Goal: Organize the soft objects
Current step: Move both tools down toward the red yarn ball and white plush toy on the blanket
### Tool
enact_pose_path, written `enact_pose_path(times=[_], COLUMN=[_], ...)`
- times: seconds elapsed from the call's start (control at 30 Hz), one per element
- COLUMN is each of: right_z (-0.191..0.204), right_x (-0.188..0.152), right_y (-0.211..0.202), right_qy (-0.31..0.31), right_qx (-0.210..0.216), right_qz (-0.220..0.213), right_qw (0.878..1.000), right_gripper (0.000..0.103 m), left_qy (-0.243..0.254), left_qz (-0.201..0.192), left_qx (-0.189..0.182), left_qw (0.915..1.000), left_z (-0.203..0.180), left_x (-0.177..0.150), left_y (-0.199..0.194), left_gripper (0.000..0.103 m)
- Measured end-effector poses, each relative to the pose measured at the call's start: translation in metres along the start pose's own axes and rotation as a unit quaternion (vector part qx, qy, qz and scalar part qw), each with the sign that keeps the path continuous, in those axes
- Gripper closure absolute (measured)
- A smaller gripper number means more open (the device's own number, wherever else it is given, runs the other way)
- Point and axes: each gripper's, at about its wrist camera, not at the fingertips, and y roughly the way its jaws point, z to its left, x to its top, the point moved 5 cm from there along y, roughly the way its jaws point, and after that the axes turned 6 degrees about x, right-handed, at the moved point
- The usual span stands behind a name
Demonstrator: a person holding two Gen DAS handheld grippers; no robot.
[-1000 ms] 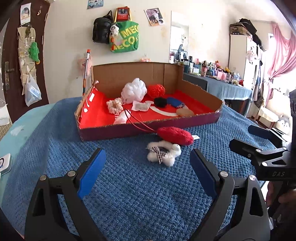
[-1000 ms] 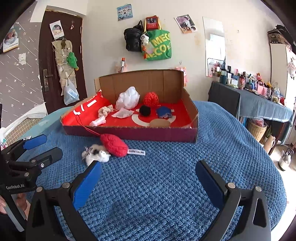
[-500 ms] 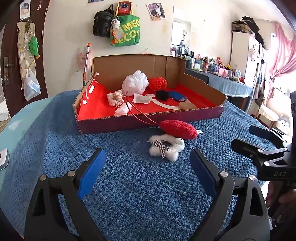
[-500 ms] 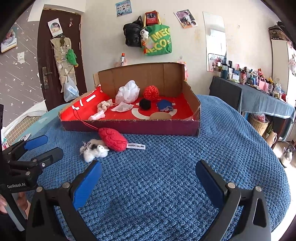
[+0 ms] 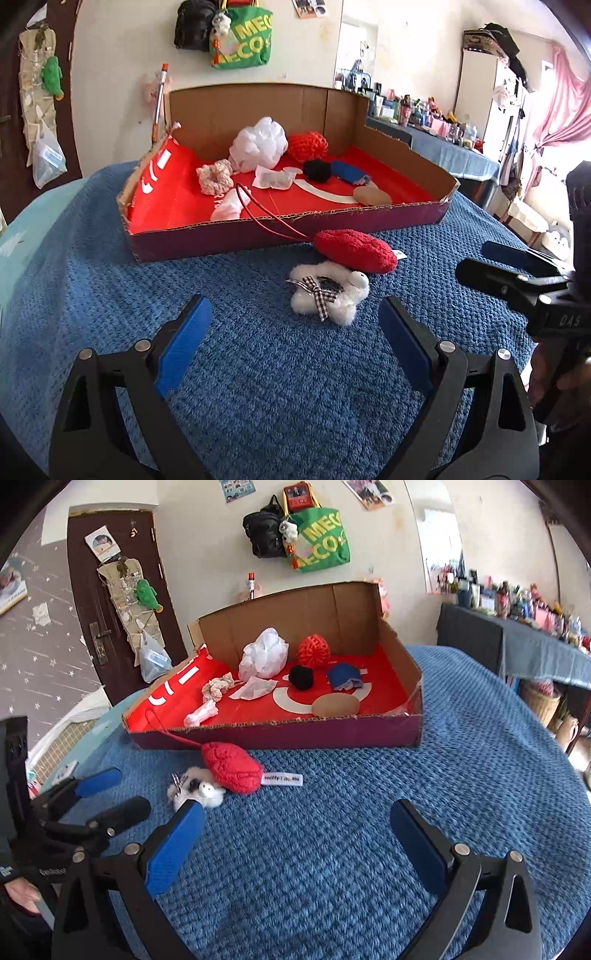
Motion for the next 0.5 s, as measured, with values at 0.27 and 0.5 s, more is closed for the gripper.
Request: enact_pose_path(times=[0.27, 0.5], right_z=[-0.007, -0.016], right_x=[0.017, 0.023], right_y=[0.018, 0.027], right_qy=[0.021, 0.028], right_qx=[0.026, 0.028], right_qz=[0.017, 0.027], right_qw=[0.999, 0.999], right_gripper=[0.0, 0.0], left_qy=[0.022, 0.065], left_qz=[0.048, 0.089], left_qx=[-0.02, -0.014], left_qw=[0.9984, 0.9938], left_z=[-0.006, -0.016], left_x=[0.01, 0.013], left_y=[0.027, 0.053], left_gripper=[0.01, 0.01])
